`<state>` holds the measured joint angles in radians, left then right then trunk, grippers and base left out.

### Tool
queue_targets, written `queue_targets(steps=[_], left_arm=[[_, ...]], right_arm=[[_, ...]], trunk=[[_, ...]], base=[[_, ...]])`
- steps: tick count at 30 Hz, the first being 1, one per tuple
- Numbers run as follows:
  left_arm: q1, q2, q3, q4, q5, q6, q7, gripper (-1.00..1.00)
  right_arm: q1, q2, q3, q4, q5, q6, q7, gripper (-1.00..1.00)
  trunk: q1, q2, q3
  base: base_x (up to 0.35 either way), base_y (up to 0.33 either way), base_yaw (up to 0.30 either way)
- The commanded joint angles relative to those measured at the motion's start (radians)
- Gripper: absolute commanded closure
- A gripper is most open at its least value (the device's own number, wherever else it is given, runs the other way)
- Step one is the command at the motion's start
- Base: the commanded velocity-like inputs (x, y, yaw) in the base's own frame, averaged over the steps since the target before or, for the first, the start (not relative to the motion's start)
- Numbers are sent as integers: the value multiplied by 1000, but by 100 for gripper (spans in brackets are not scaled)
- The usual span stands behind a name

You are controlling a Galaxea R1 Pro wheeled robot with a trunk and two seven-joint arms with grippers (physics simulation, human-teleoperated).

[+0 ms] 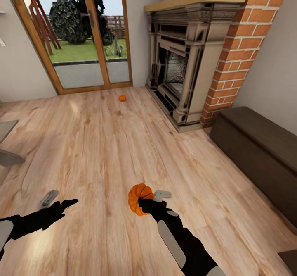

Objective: Place each of the two pumpkins and all three candles from the living room inside a cabinet in the living room (use any cabinet), then make sure every cabinet is closed, and position the cauldron so it is next to a table in the living room.

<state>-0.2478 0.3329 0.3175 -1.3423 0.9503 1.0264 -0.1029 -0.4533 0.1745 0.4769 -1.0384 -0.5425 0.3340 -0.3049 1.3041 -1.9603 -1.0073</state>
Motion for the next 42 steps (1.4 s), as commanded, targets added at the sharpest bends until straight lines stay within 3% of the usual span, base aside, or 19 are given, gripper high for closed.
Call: queue_targets(steps=[1, 17, 42], left_arm=[[-1, 0, 2, 0, -10, 4, -11, -100], [-1, -1, 3, 0, -7, 4, -11, -100], [-1, -1, 2, 0, -7, 4, -9, -100]], right_arm=[[-1, 0, 2, -2, -8, 2, -8, 100], [-1, 0, 2, -2, -8, 2, -8, 100], [-1, 0, 0, 0, -9, 2, -4, 100]], trunk=[[0, 0, 1], [0, 0, 26], [0, 0, 28]], base=[[330, 0, 0], [323, 114, 26], [292, 173, 3]])
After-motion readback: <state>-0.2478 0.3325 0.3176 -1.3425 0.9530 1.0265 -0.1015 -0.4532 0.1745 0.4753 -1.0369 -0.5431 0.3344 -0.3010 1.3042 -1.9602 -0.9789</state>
